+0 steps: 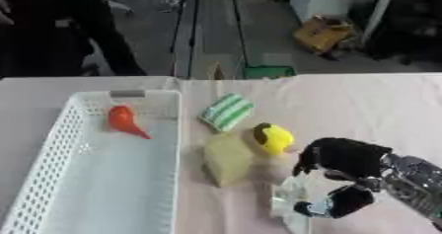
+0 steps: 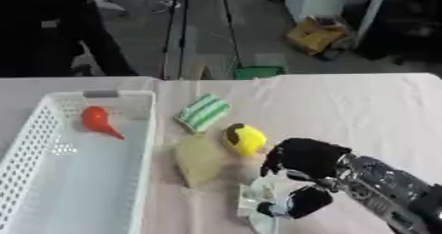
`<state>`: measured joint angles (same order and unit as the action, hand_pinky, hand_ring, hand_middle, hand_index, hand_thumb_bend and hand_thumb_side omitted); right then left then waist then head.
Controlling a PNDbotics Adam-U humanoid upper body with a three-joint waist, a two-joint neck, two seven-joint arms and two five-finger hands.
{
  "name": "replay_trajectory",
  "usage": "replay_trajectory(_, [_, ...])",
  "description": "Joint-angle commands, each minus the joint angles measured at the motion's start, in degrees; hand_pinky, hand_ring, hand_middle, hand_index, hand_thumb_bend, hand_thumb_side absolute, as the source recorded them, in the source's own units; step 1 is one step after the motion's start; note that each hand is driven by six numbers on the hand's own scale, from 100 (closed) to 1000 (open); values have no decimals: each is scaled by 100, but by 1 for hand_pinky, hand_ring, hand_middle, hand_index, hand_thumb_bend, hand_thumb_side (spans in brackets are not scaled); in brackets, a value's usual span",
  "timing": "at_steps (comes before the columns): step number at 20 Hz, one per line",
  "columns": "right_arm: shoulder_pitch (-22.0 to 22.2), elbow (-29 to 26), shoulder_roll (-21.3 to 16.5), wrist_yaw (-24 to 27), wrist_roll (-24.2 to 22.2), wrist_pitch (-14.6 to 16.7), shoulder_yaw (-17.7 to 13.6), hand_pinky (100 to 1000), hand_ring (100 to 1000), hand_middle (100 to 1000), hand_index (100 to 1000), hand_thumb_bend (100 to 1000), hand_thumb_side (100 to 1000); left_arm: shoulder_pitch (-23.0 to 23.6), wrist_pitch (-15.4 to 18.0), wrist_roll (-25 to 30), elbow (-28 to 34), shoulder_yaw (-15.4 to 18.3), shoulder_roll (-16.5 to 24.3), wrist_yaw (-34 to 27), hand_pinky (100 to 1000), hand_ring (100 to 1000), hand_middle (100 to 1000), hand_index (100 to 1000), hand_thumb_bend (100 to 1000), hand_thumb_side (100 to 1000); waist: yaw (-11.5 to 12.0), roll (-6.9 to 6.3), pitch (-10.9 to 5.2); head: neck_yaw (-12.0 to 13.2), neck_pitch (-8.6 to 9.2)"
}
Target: Pick up objects on the table and place them in the box.
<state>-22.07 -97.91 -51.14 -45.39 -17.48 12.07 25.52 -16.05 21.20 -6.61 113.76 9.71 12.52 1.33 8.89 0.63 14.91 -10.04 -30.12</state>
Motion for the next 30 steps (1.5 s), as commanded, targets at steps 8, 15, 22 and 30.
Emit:
replay_trajectory(8, [-42,114,-65,-84,-2,50,-22,849,787,565,752,507,889,-68,-4,3,83,1,13,-23,1000,933,937,929,100,1000,1,-5,-61,-3,72])
replay_trajectory(15, [-81,252,-28,-88,38,60,-37,849,783,530,718,483,879,-71,-9,15,83,-7,0,-19,1000,933,939,929,100,1000,13,3,-49,-49,97])
replay_trajectory(22, [-109,382,16,-88,106,57,-29,848,779,508,693,444,889,-71,-15,20,83,-8,-10,-19,1000,933,940,929,100,1000,20,9,-38,-74,99])
replay_trajectory(30, [-148,483,56,-57,183,8,-10,848,776,498,683,427,900,-75,-24,27,83,-12,-21,-16,1000,933,941,930,100,1000,41,21,-30,-79,111])
